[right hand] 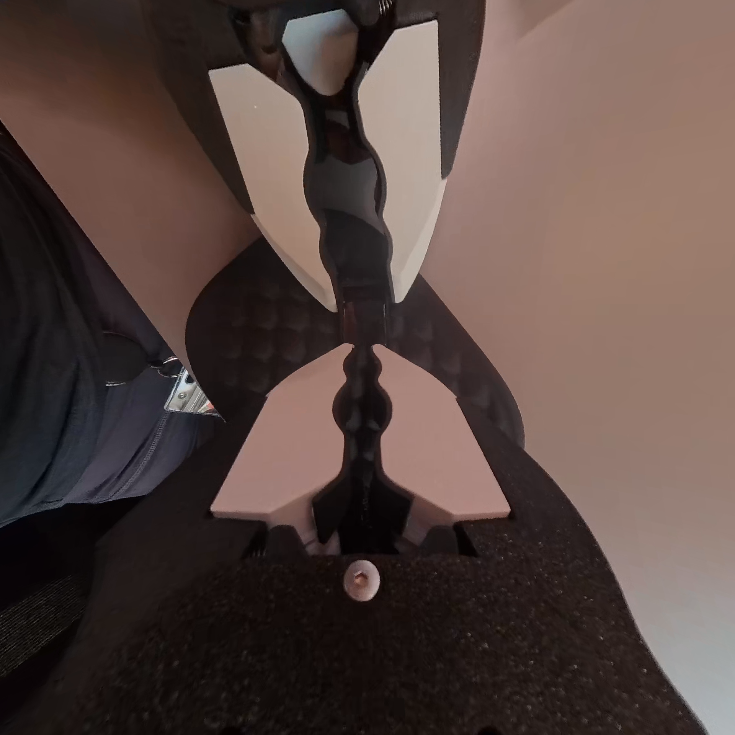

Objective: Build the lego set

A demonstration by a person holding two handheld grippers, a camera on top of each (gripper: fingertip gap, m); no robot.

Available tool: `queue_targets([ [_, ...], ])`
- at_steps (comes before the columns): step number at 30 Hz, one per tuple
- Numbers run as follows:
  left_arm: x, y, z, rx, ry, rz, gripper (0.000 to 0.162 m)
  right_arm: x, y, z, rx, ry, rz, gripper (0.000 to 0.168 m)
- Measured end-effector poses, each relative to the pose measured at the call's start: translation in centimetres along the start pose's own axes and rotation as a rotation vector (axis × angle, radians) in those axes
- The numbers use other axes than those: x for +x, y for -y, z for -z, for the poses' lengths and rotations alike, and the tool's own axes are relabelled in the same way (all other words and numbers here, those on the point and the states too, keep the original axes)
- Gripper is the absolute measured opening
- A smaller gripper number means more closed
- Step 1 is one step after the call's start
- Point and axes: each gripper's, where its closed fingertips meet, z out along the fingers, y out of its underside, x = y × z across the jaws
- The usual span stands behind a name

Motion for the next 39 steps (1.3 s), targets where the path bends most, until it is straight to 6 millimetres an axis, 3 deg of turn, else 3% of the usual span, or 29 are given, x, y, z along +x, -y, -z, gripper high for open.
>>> queue_targets([
  [23,0.1,-0.1,-0.3,-0.017,0.007,-0.008,0.027,0.0,0.2,-0.9,-0.032,-0.046,0.085,0.001],
  [30,0.1,-0.2,-0.4,-0.021,0.006,-0.005,0.027,0.0,0.0,-1.3,-0.117,-0.029,0.029,0.000],
  [39,0.2,-0.2,-0.4,-0.021,0.005,-0.004,0.026,0.0,0.0,-1.4,-0.210,-0.075,0.095,0.000],
])
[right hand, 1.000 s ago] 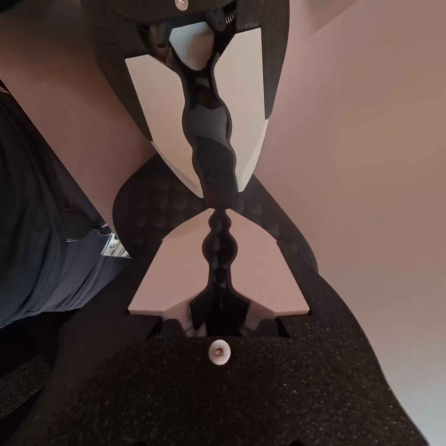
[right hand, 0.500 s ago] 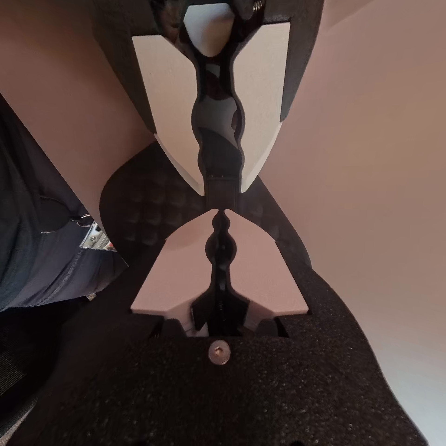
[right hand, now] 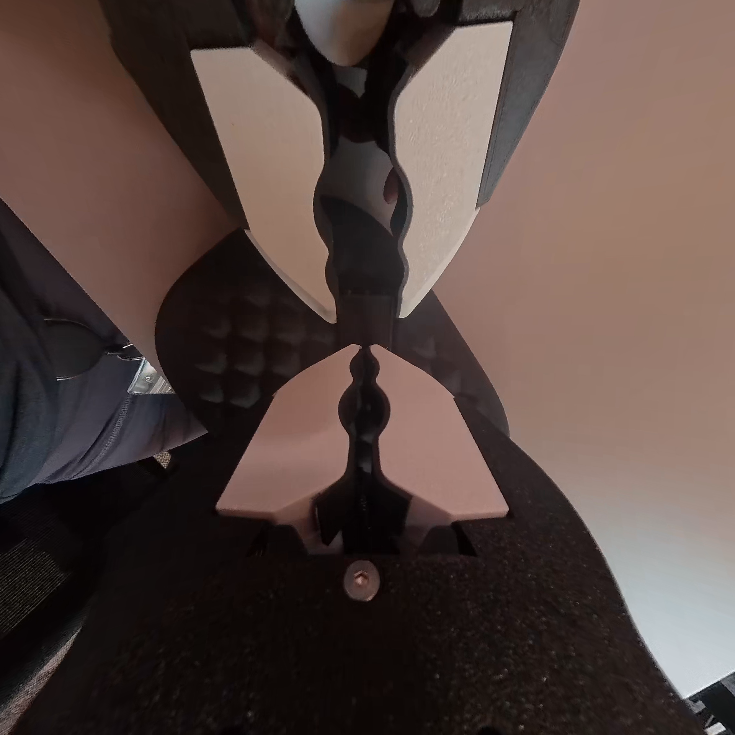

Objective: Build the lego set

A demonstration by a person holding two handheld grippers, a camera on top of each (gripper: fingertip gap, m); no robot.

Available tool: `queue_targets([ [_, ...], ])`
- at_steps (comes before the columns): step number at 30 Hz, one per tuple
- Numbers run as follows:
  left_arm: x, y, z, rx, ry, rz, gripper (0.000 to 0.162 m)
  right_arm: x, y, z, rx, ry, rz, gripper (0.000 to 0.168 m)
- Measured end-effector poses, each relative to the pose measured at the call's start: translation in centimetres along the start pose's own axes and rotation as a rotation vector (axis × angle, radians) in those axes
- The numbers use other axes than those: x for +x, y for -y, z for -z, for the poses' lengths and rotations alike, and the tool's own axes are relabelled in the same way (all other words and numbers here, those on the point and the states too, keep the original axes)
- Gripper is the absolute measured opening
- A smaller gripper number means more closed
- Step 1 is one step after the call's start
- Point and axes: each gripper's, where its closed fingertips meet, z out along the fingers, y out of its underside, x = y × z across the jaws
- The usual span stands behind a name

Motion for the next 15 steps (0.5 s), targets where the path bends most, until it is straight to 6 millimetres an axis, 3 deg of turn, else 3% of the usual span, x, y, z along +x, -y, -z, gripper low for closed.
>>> queue_targets([
  [7,0.0,0.0,0.0,-0.001,-0.003,0.003,0.026,0.0,0.6,-0.2,-0.015,-0.037,0.132,0.000],
  [9,0.0,-0.2,-0.1,-0.011,-0.002,0.002,0.027,-0.2,1.5,-0.4,0.048,-0.002,0.089,0.000],
  [15,0.1,0.0,0.0,0.000,-0.003,0.003,0.027,0.1,0.7,0.2,0.094,0.087,0.015,0.002],
])
